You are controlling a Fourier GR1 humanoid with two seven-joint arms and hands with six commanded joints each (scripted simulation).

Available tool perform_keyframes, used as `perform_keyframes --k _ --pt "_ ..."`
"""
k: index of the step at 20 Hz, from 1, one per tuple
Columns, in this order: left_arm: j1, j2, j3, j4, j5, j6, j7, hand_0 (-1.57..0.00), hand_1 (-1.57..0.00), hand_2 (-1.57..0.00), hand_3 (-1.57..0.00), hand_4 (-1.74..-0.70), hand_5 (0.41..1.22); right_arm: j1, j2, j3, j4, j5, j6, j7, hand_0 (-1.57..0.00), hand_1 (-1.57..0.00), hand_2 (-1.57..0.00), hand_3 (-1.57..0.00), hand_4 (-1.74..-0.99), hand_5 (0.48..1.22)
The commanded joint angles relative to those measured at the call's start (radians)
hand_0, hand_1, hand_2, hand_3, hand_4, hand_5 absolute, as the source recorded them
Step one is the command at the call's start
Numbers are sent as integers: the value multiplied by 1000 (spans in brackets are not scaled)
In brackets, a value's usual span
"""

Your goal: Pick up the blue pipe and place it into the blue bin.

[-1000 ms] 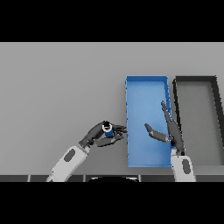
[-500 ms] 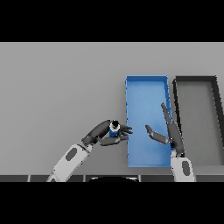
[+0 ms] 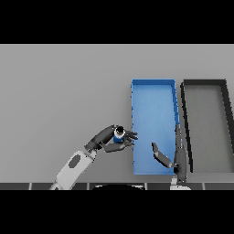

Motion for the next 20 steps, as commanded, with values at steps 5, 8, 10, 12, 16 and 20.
perform_keyframes --k 5,8,10,12,16,20 --pt "7 -11 8 -4 -22 -19 20 -1571 -1571 -1571 -1571 -1474 1221 -33 -92 -5 -171 -150 139 -21 1 -8 -16 1 -1163 592" --pt "14 -23 5 -6 -40 -29 19 -1571 -1571 -1571 -1571 -1473 1221 -67 -156 28 -213 -176 242 178 1 -4 -8 1 -1177 567" --pt "19 -22 12 -26 -38 -37 22 -1571 -1571 -1571 -1571 -1473 1221 -130 -198 49 -252 -174 286 255 1 -2 -4 1 -1194 543" --pt "12 -24 24 -26 -42 -41 35 -1571 -1571 -1571 -1571 -1474 1221 -194 -225 78 -281 -176 327 300 1 -1 -3 1 -1219 537" --pt "10 -38 26 -9 -64 -58 38 -1571 -1571 -1571 -1571 -1474 1221 -306 -227 141 -291 -187 383 409 1 0 0 1 -1249 524" --pt "10 -50 34 -13 -71 -75 41 -1571 -1571 -1571 -1571 -1475 1221 -420 -182 185 -243 -240 423 508 1 1 0 1 -1227 528"
